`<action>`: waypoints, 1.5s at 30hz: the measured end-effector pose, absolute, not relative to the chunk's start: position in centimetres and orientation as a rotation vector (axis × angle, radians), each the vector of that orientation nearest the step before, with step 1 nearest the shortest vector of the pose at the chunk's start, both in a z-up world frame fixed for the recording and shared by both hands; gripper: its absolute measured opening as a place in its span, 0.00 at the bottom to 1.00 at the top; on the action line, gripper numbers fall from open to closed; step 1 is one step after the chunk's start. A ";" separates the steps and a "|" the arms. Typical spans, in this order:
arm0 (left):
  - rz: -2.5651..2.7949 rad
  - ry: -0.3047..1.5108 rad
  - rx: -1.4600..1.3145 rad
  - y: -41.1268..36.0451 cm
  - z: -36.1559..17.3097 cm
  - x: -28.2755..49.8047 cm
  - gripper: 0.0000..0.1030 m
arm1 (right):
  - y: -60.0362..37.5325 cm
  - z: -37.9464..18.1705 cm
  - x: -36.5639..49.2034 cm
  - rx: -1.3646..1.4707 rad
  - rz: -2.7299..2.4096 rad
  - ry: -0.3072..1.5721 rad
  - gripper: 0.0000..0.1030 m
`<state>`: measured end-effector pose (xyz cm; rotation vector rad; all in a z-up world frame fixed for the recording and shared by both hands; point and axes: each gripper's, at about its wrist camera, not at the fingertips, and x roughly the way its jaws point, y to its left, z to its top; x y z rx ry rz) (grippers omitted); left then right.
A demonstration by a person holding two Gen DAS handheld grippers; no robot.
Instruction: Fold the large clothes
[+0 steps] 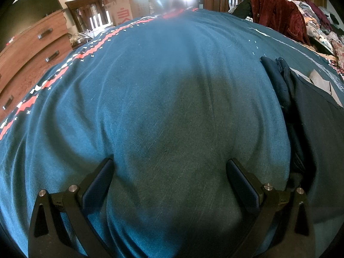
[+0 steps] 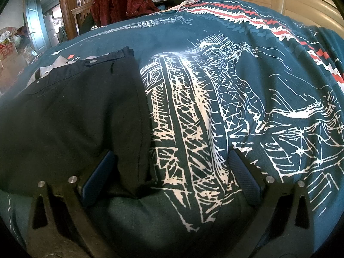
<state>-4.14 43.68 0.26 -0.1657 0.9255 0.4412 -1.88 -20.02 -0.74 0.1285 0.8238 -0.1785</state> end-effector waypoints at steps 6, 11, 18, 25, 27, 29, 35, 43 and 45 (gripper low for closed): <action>0.445 0.927 -0.158 44.1 0.4 -3.9 1.00 | -20.0 -0.7 -1.9 0.129 -0.178 0.823 1.00; 0.447 0.927 -0.157 44.2 0.4 -3.9 1.00 | -20.1 -0.7 -1.9 0.129 -0.179 0.823 1.00; 0.447 0.926 -0.156 44.3 0.4 -3.8 1.00 | -20.0 -0.8 -1.9 0.129 -0.179 0.823 1.00; 0.447 0.927 -0.156 44.1 0.4 -3.9 1.00 | -20.0 -0.8 -1.9 0.129 -0.179 0.823 1.00; 0.447 0.927 -0.156 44.1 0.4 -3.9 1.00 | -20.0 -0.8 -1.9 0.129 -0.179 0.823 1.00; 0.448 0.926 -0.156 44.2 0.4 -3.9 1.00 | -20.0 -0.8 -1.9 0.129 -0.179 0.823 1.00; 0.448 0.926 -0.155 44.0 0.4 -3.9 1.00 | -20.0 -0.8 -1.9 0.129 -0.179 0.823 1.00; 0.448 0.926 -0.155 44.1 0.4 -3.9 1.00 | -20.0 -0.8 -1.9 0.129 -0.179 0.823 1.00; 0.448 0.926 -0.155 44.0 0.4 -3.9 1.00 | -20.0 -0.8 -1.9 0.129 -0.179 0.823 1.00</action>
